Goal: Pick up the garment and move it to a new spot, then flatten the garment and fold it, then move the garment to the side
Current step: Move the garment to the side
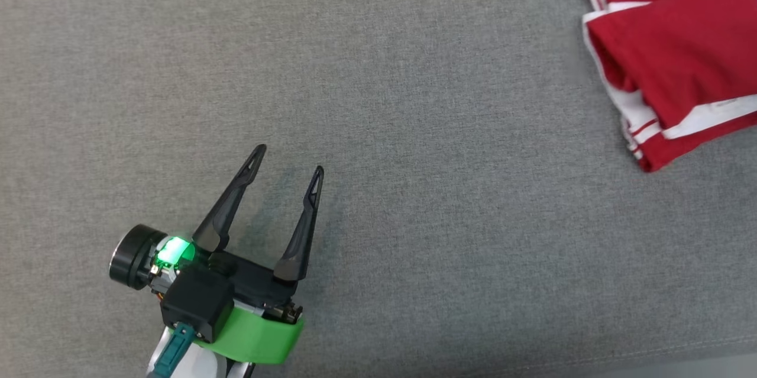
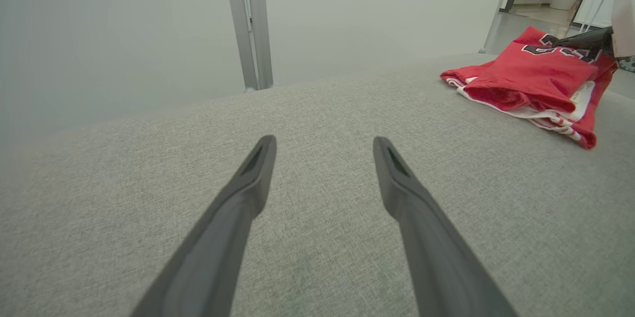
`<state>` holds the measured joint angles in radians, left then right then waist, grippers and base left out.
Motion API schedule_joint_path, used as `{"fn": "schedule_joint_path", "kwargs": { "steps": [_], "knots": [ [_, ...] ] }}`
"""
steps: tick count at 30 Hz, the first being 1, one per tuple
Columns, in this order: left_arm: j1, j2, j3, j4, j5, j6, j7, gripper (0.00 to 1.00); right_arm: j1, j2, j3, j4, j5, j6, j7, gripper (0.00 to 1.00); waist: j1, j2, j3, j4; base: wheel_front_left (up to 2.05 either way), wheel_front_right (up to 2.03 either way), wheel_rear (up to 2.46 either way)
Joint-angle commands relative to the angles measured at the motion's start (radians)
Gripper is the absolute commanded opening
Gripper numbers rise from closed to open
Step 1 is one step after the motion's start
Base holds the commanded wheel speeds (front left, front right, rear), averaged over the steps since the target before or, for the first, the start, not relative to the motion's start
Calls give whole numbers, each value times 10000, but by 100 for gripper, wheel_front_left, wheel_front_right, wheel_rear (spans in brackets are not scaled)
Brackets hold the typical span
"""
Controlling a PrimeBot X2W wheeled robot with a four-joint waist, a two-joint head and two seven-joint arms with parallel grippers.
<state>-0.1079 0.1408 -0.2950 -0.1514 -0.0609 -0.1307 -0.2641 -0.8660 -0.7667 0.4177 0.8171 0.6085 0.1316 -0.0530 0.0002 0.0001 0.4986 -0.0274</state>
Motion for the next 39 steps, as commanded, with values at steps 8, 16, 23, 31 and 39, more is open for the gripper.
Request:
{"fn": "schedule_joint_path", "kwargs": {
  "steps": [8, 16, 23, 31, 39],
  "knots": [
    [-384, 479, -13, -672, -181, 4, -1, 100, -1052, -888, -1719, 809, -1395, -17, -403, 0, -2, -1, 1258, -282, 0, 0, 0],
    [-463, 496, -179, -586, -111, 4, -1, 100, -1484, -858, -2924, 1432, -3078, -17, -830, 100, -2, -1, 1216, -64, 0, 0, 0],
    [-242, 137, -186, -241, -217, 4, -1, 100, -763, 811, -3394, 1374, -4192, -17, -1823, 100, -2, -1, 69, 264, 0, 0, 0],
    [573, -301, 19, 488, -132, 59, -1, 100, 1168, 3087, -3139, 577, -3362, -17, -2115, 100, -2, -1, -2044, 657, 0, 0, 0],
    [1595, -828, 733, 1351, -1094, 215, -1, 100, 3976, 4596, -3460, -1770, -2868, -16, -2118, 100, -2, -1, -3772, 1108, 0, 0, 0]
  ]
}}
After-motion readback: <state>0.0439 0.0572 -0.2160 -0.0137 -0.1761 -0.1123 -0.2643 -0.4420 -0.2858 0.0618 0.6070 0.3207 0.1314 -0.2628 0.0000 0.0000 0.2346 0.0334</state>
